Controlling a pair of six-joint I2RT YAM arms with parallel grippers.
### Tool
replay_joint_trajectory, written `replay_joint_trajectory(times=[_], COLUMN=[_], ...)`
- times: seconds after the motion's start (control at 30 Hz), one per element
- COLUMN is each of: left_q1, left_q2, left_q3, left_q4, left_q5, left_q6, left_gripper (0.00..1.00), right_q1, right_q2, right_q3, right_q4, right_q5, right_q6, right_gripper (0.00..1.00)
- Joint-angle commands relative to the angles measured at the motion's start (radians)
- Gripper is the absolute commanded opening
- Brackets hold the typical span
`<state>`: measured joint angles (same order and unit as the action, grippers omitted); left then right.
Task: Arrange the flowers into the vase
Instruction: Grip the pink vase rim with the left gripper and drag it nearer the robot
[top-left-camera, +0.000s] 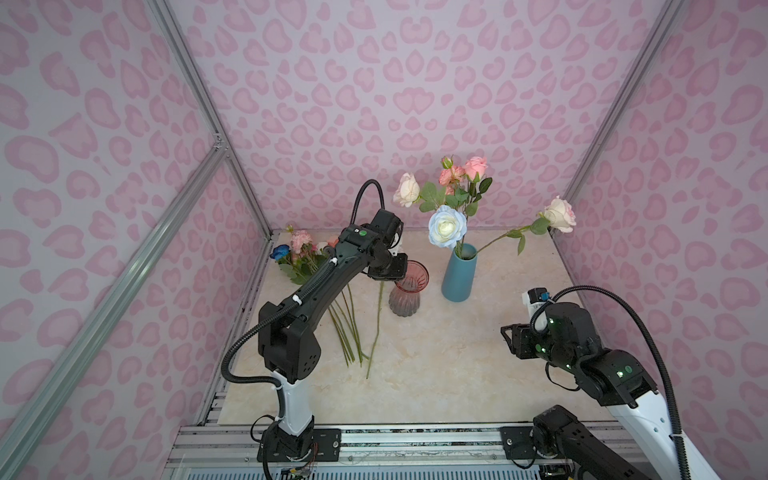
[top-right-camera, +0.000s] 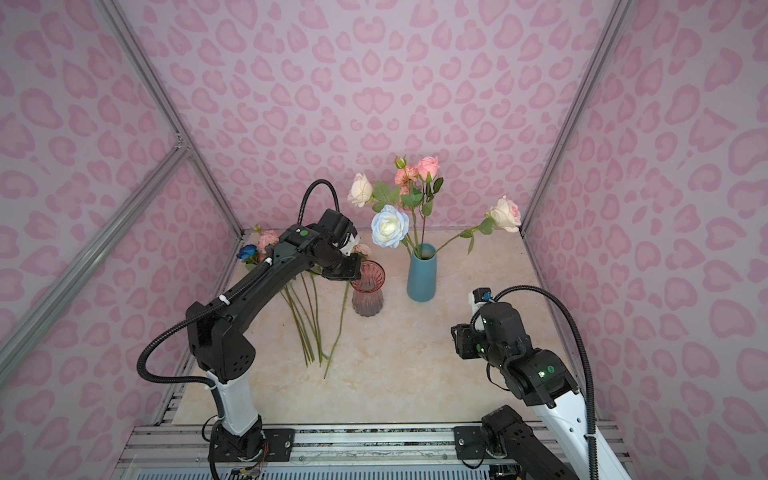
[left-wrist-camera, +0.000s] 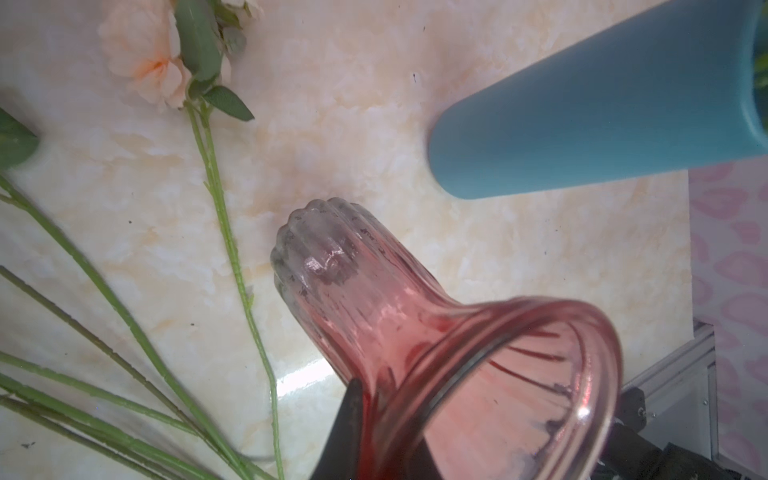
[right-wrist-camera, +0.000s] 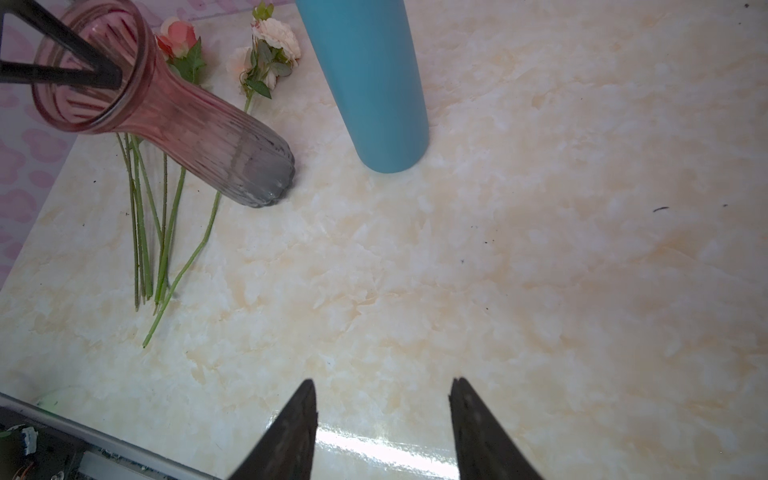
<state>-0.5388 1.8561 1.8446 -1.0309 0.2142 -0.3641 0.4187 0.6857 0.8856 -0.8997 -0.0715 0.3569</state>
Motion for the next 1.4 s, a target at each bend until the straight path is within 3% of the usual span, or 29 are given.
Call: replay_joint_trajectory(times=[0.0,0.27,0.5,0.9,1.1,1.2,1.37], left_q1=[-0.018,-0.1,-0.124,-0.109,-0.071,-0.027,0.062], left_q2=[-0.086,-0.228,-0.248,-0.199,-0.274,-0.334,-0.44], left_q3=[-0.082,-0.236,-0.301,-0.261,-0.21,-0.18,-0.192], left_q4=[0.044,0.012,0.022,0.01,0.013,0.041,0.106], left_q5=[0.052,0.062,0.065,0.013,-0.074,-0.094,-0.183], left_q6=[0.004,-0.006,-0.033,0.009,0.045,0.054,0.038], left_gripper=[0.04,0.03,0.03,0.43,0.6,0.65,0.63], right_q1=[0.005,0.061,0.128,0.138,0.139,0.139,0.138], right_q2=[0.007,0.001,-0.004,-0.004,0.004,0.019,0.043], right_q3=[0.004,0.007,0.016,0.039,0.057,0.074,0.092], right_q4=[0.014,0.006,0.005,-0.008,-0.02,-0.032,-0.014], right_q5=[0.013,0.04,0.08,0.093,0.106,0.116,0.119], right_q6=[0.009,0.051,0.083,0.078,0.055,0.045,0.037], right_gripper=[0.52,0.51,0.51,0.52,0.53,0.53,0.54])
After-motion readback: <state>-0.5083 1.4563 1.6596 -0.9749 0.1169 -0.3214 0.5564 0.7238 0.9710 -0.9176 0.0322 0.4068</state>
